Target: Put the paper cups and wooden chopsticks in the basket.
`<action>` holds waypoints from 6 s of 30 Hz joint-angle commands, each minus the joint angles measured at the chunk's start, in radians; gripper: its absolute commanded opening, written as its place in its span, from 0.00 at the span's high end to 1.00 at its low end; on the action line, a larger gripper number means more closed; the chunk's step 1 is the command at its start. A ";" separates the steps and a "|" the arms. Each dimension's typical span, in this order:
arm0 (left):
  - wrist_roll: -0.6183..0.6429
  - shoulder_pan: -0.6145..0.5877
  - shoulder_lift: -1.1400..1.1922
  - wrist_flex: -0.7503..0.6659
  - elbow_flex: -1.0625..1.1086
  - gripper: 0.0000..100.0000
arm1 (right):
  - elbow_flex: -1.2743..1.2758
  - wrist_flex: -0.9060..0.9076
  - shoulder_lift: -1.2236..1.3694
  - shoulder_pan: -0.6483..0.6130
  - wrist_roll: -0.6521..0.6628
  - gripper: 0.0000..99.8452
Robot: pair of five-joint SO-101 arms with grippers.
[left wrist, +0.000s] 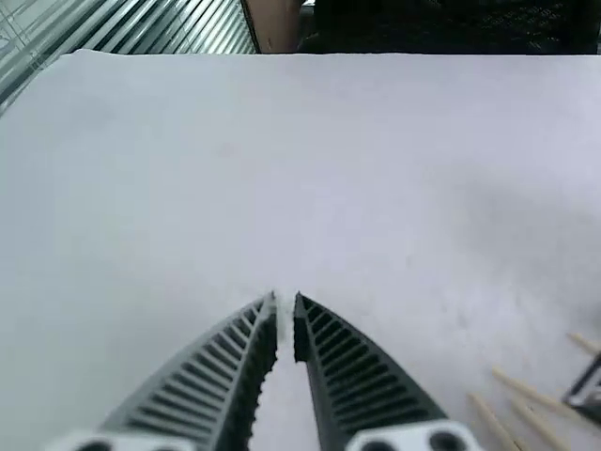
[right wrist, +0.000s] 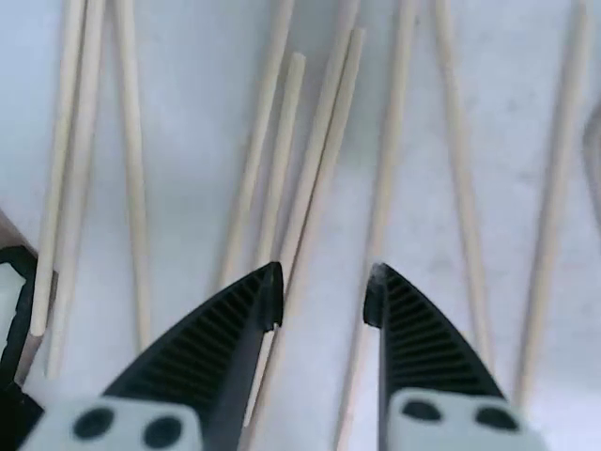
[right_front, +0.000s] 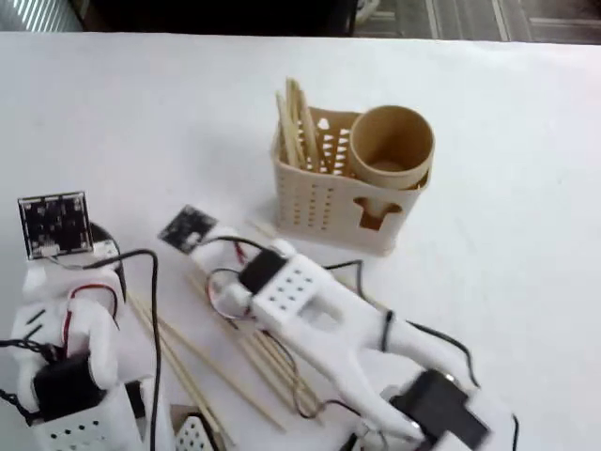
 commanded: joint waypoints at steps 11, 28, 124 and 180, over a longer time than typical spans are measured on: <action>0.014 -0.008 -0.054 -0.020 0.031 0.95 | -0.126 -0.071 0.232 -0.053 -0.063 0.84; 0.009 -0.008 -0.054 -0.005 0.031 0.95 | -0.129 -0.096 0.407 0.021 -0.055 0.93; 0.014 -0.007 -0.056 -0.041 0.075 0.95 | -0.285 -0.249 -0.644 0.572 0.008 0.90; 0.066 -0.111 -0.056 -0.054 0.075 0.95 | -0.259 -0.071 0.496 0.128 0.213 0.97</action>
